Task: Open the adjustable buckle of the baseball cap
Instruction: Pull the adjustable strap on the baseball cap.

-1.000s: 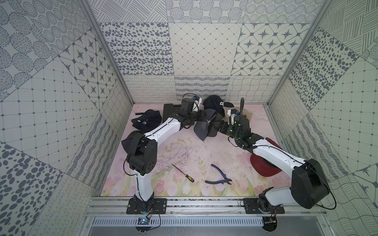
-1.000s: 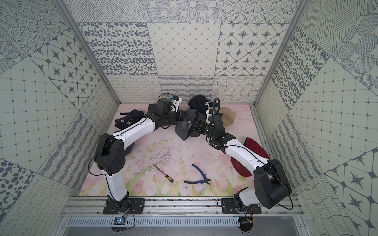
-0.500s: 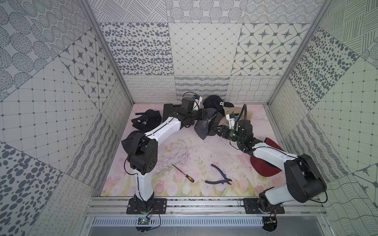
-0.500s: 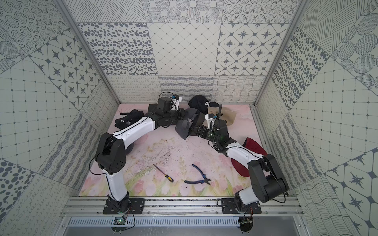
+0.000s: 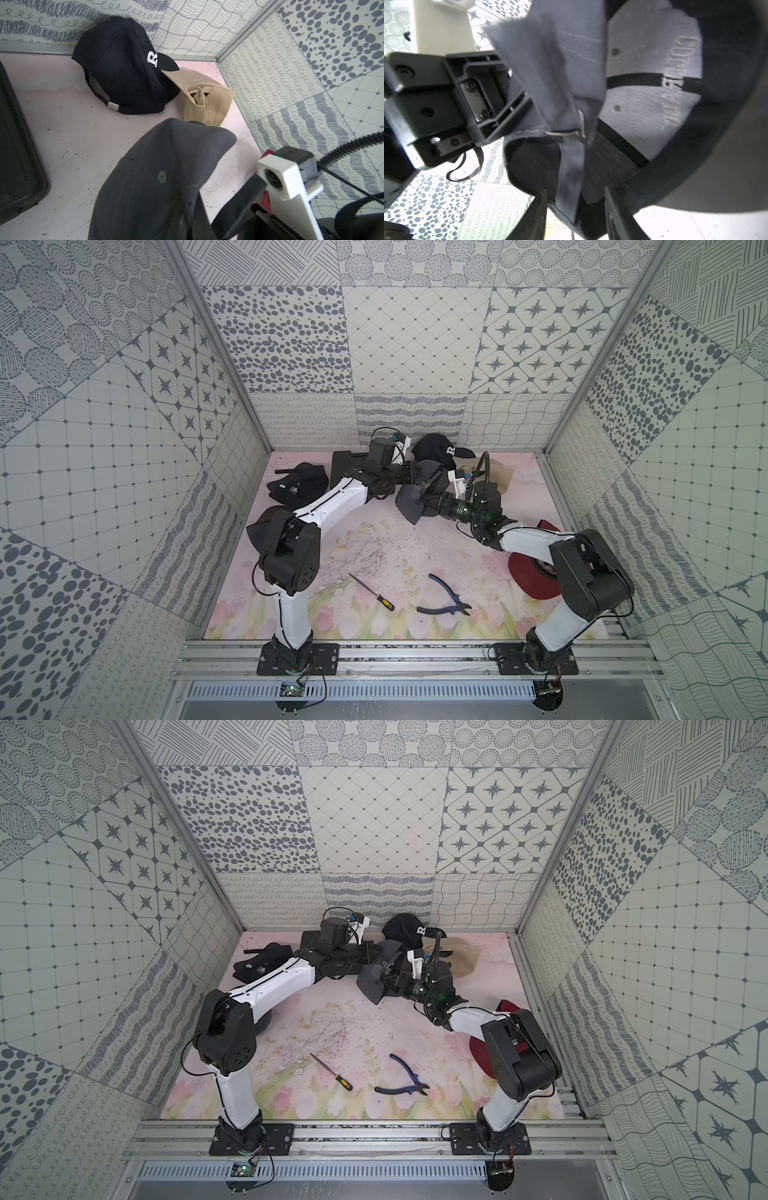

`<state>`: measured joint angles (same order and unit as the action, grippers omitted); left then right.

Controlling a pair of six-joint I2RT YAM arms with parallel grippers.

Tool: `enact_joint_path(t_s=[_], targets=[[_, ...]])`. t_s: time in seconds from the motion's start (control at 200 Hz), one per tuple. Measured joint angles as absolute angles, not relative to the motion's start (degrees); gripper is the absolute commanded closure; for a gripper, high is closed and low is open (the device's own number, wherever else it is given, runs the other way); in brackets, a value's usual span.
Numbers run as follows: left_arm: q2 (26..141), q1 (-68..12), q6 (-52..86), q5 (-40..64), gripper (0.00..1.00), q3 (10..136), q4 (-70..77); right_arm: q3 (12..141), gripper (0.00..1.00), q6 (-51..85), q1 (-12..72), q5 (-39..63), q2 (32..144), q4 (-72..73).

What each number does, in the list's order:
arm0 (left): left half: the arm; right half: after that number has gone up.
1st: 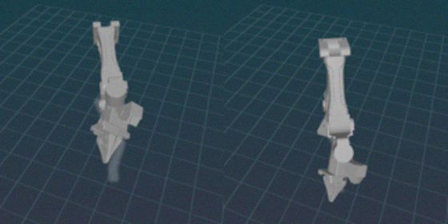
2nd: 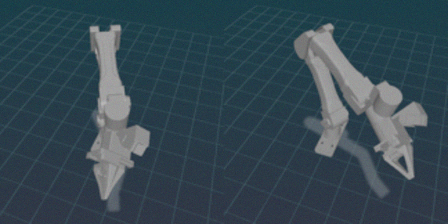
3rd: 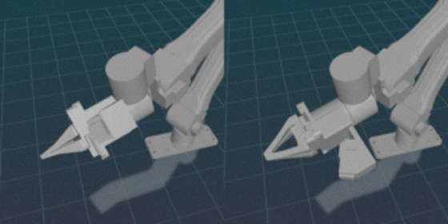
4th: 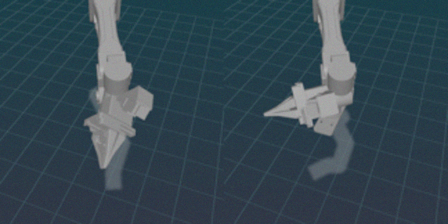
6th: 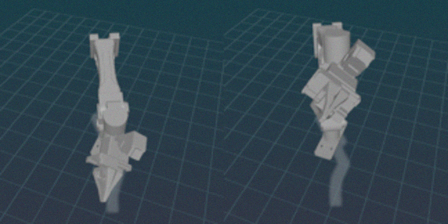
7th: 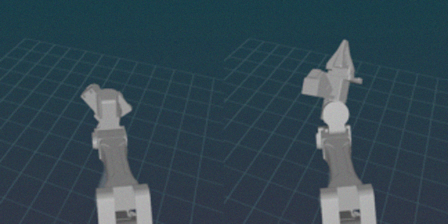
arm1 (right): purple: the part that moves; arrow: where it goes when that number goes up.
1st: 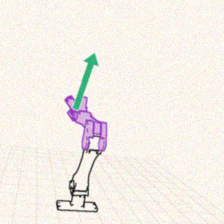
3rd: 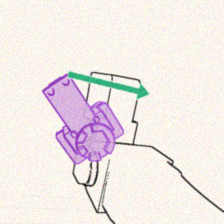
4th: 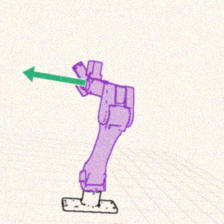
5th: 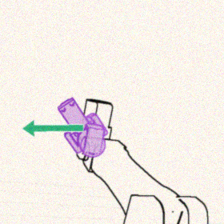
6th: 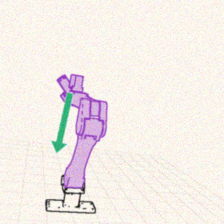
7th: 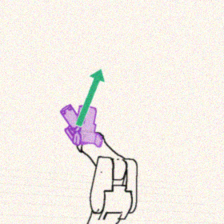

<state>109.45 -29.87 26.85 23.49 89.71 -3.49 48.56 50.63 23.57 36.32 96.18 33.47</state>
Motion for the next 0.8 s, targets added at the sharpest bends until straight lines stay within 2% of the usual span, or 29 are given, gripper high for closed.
enact_joint_path(t_s=[0.11,0.3,0.33,0.46,0.52,0.625,0.8], targets=[[109.45,-29.89,27.07,23.51,1.0,89.71,-3.44,49.84,0.65,51.24,24.01,36.47,97.51,34.63],[109.45,-29.87,27.27,23.4,1.0,89.71,-3.46,50.33,0.96,51.0,24.03,36.01,97.91,34.76],[109.45,-29.87,27.22,23.27,0.96,89.71,-3.53,50.33,1.0,50.43,24.03,35.88,97.76,34.3],[109.06,-29.85,26.3,22.39,0.62,89.71,-4.23,50.35,1.0,46.96,23.9,35.29,95.48,29.54],[108.62,-29.67,25.41,22.13,0.52,89.71,-4.58,50.37,1.0,44.49,23.59,35.0,93.45,26.68],[107.63,-28.71,23.59,22.24,0.45,89.71,-5.8,50.74,1.0,39.99,22.98,35.03,90.08,22.0],[105.27,-27.09,18.9,24.84,0.42,88.73,-6.31,53.1,1.0,31.18,22.41,36.75,87.66,13.21]])
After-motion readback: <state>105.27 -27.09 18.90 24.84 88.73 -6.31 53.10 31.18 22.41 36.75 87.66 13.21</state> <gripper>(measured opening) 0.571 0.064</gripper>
